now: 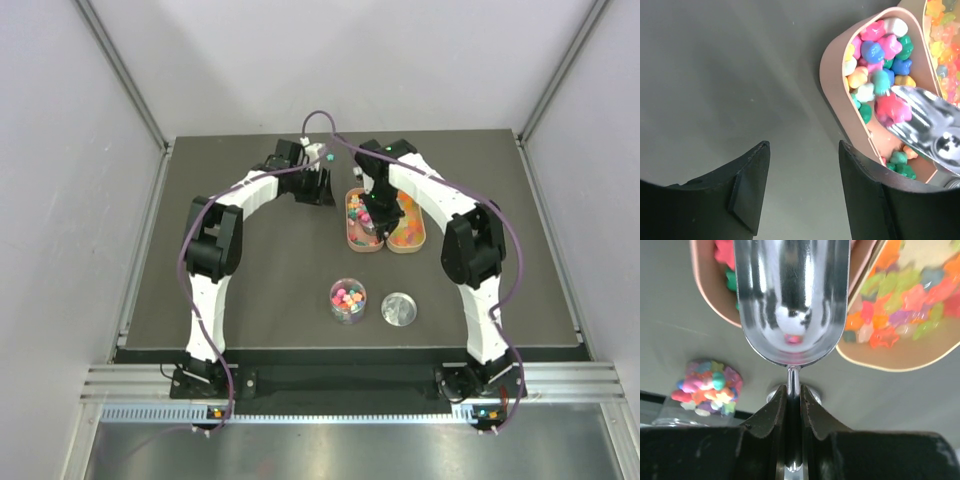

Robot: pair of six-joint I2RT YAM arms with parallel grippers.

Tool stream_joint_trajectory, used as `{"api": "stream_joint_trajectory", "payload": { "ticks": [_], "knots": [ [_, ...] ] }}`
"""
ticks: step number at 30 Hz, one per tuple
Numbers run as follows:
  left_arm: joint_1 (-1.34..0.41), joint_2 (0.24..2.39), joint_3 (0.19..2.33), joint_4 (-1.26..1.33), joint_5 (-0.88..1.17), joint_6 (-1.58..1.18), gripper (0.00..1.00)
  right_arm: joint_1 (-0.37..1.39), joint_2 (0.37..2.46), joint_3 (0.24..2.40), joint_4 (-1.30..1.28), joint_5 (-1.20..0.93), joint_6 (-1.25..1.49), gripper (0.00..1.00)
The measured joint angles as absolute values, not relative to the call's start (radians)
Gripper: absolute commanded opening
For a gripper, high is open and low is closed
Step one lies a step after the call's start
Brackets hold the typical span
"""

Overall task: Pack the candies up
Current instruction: Scoop the fake candies from the storage box.

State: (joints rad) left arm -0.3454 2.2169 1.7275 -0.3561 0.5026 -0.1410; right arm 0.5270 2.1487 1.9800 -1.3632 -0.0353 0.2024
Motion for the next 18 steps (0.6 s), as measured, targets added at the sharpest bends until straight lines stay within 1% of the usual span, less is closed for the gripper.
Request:
{"api": "stream_joint_trajectory", "payload": {
  "ticks": [1, 3, 7, 8, 12, 18],
  "knots": [
    [-0.344, 2.217, 1.728, -0.354, 0.503, -0.141, 0.66, 0.527, 2.156, 2.002, -1.362, -0.035, 0.202, 0.0],
    [-0.342, 2.227, 1.752, -0.352, 0.502, -0.138, 0.68, 0.527, 2.166, 2.02, -1.352, -0.035, 0.202, 0.0],
    [-0.339, 2.297, 1.881, -0.31, 0.486, -0.135, 0.72, 0.53, 2.188, 2.024, -1.351, -0.036, 0.202, 0.0],
    [-0.339, 2.317, 1.911, -0.295, 0.483, -0.133, 0.75, 0.53, 2.191, 2.024, -1.351, -0.037, 0.202, 0.0],
    [-0.34, 2.4, 2.008, -0.213, 0.477, -0.137, 0.81, 0.534, 2.189, 2.011, -1.347, -0.038, 0.202, 0.0],
    [-0.345, 2.484, 2.045, -0.125, 0.494, -0.16, 0.82, 0.539, 2.16, 1.925, -1.349, -0.055, 0.194, 0.0]
  ]
}}
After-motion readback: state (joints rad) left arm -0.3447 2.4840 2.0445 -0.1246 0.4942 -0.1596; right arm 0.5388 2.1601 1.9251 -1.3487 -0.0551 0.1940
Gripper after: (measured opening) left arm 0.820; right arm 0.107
